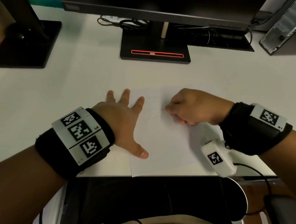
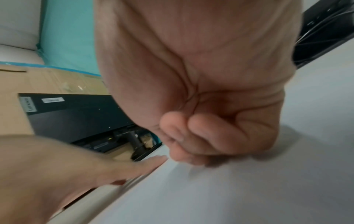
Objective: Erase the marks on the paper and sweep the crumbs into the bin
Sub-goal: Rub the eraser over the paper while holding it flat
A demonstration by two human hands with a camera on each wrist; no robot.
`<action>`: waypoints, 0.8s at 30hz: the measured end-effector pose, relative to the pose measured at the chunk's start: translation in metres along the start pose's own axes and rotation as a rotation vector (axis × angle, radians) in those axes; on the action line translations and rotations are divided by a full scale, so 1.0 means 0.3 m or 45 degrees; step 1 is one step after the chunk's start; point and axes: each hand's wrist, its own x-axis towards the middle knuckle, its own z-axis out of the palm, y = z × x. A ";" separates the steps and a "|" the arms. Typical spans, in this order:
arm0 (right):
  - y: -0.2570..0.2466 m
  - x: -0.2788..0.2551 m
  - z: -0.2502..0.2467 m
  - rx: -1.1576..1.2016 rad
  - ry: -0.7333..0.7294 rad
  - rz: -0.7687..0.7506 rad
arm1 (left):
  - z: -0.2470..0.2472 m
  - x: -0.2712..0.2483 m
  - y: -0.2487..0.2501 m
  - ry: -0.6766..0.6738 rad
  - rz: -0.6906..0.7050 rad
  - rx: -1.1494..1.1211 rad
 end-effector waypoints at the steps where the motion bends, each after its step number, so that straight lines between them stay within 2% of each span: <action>1: -0.008 -0.007 0.018 -0.022 -0.041 -0.039 | -0.001 0.000 0.000 -0.002 -0.003 0.000; 4: -0.018 -0.016 0.042 -0.054 -0.144 -0.079 | -0.003 0.003 0.001 -0.004 -0.004 -0.002; 8: -0.008 0.004 0.003 -0.015 -0.003 -0.029 | 0.001 0.002 0.001 0.006 -0.004 0.005; 12: -0.030 -0.020 0.054 -0.122 -0.111 -0.122 | 0.003 0.008 0.005 0.007 -0.009 0.011; 15: -0.013 0.008 0.008 -0.042 -0.023 -0.021 | 0.003 0.006 0.004 0.010 -0.011 0.004; 17: -0.021 0.004 0.011 -0.054 0.009 -0.041 | 0.006 0.004 0.002 0.026 -0.008 0.003; 19: -0.039 -0.012 0.052 -0.091 -0.057 -0.115 | 0.009 0.005 0.002 0.038 -0.005 0.005; 21: -0.041 -0.014 0.062 -0.080 -0.111 -0.099 | 0.010 0.007 0.001 0.048 -0.003 0.008; 24: -0.025 0.013 0.015 -0.005 -0.002 -0.009 | 0.007 0.004 0.001 0.033 -0.006 -0.005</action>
